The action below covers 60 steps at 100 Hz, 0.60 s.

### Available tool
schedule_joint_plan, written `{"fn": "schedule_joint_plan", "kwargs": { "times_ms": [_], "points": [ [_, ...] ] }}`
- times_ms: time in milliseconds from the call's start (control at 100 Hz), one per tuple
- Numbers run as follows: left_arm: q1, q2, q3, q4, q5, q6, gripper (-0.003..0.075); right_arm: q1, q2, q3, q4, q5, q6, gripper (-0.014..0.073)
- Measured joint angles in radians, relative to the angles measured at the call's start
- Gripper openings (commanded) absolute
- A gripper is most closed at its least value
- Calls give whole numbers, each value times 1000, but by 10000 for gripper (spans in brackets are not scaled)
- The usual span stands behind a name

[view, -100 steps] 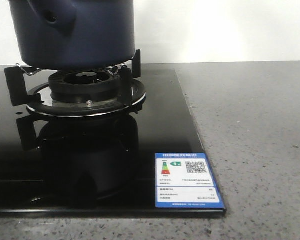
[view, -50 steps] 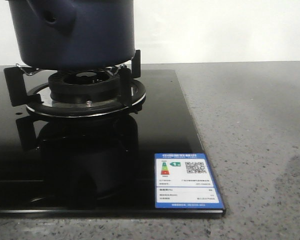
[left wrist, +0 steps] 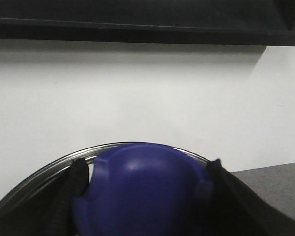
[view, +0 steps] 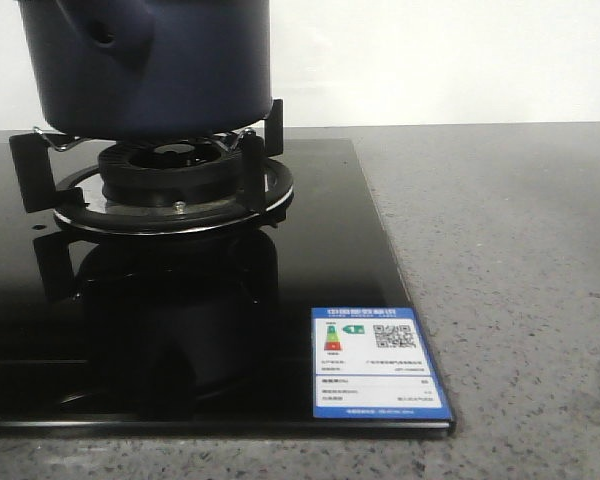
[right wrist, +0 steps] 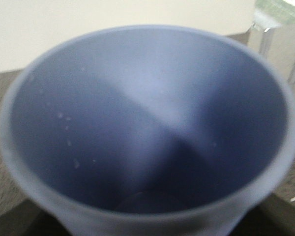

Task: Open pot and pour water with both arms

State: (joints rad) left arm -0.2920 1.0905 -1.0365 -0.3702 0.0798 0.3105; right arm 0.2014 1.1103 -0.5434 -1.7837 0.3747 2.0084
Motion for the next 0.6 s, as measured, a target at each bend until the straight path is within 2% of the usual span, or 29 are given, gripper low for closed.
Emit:
{"fn": "schedule_joint_plan", "kwargs": {
  "times_ms": [220,460,600],
  "points": [
    [0,0,0,0,0,0,358,0,50,-72,-7,-113,-18,150],
    [0,0,0,0,0,0,358,0,113,-161,-18,-169,-71,150],
    [0,0,0,0,0,0,358,40,124,-177,-18,-174,-126,155]
  ]
}}
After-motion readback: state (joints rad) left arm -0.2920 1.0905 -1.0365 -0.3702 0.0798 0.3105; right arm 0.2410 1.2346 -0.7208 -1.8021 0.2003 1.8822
